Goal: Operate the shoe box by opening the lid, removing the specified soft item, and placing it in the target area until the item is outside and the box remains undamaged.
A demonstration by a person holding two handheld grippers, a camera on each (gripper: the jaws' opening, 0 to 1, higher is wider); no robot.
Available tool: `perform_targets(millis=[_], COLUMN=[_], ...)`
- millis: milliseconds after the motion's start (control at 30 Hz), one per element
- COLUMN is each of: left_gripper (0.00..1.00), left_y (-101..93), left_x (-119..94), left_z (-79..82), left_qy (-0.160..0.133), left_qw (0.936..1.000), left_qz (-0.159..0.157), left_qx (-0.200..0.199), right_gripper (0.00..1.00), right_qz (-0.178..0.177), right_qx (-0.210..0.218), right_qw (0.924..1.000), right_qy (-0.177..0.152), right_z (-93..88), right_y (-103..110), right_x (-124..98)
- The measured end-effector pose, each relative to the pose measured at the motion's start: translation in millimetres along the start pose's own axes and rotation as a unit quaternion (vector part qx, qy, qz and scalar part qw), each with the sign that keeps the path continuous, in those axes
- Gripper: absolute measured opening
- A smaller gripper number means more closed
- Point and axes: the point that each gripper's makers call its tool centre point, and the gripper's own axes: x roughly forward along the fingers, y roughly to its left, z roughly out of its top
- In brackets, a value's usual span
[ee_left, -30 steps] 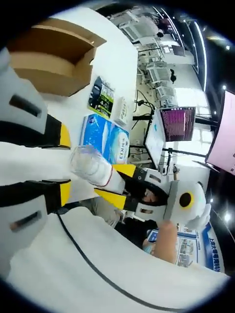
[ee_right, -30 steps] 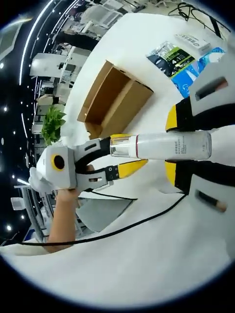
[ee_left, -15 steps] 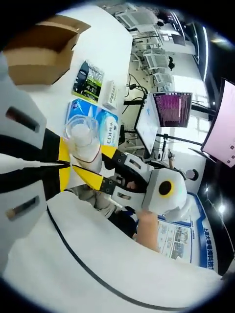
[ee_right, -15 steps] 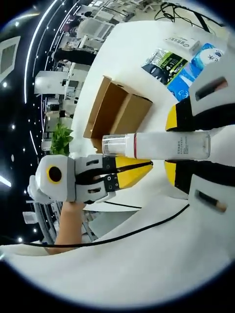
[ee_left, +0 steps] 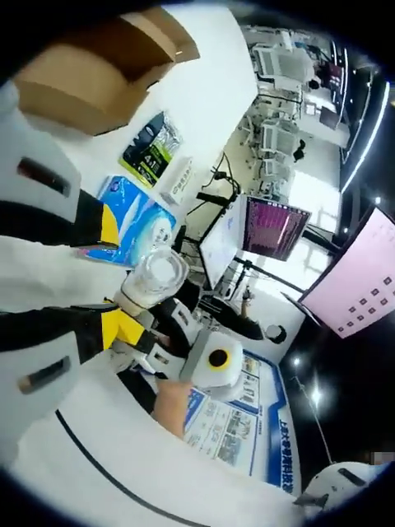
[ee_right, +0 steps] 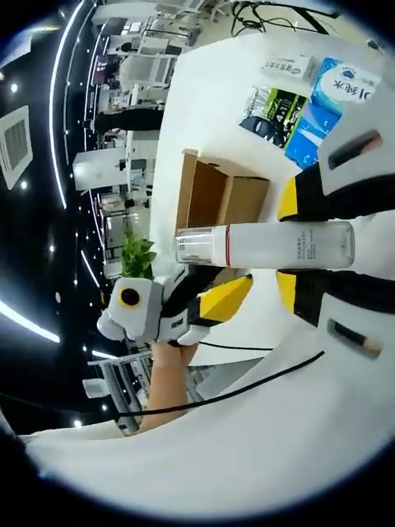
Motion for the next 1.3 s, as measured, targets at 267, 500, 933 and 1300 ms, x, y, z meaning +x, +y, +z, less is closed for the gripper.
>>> perform_targets(millis=[267, 500, 933, 1300], left_gripper=[0.21, 0.22, 0.24, 0.26], left_y=[-17.2, -23.9, -37.8, -37.4], left_x=[7.5, 10.3, 22.8, 33.6], left_z=[5.8, 7.1, 2.9, 7.3], left_qy=[0.000, 0.005, 0.008, -0.004], left_qw=[0.9998, 0.9993, 0.9985, 0.9977], left_qz=[-0.004, 0.004, 0.001, 0.025], left_qx=[0.018, 0.036, 0.055, 0.063], right_gripper=[0.18, 0.18, 0.18, 0.18], right_qz=[-0.004, -0.019, -0.032, -0.068], right_qx=[-0.017, -0.042, -0.031, -0.008], right_qw=[0.9998, 0.9989, 0.9977, 0.9964], right_qy=[-0.013, 0.001, 0.051, 0.051], right_z=[1.4, -5.4, -30.2, -34.2], right_y=[0.3, 3.5, 10.6, -1.3], right_x=[-1.9, 1.3, 8.2, 4.5])
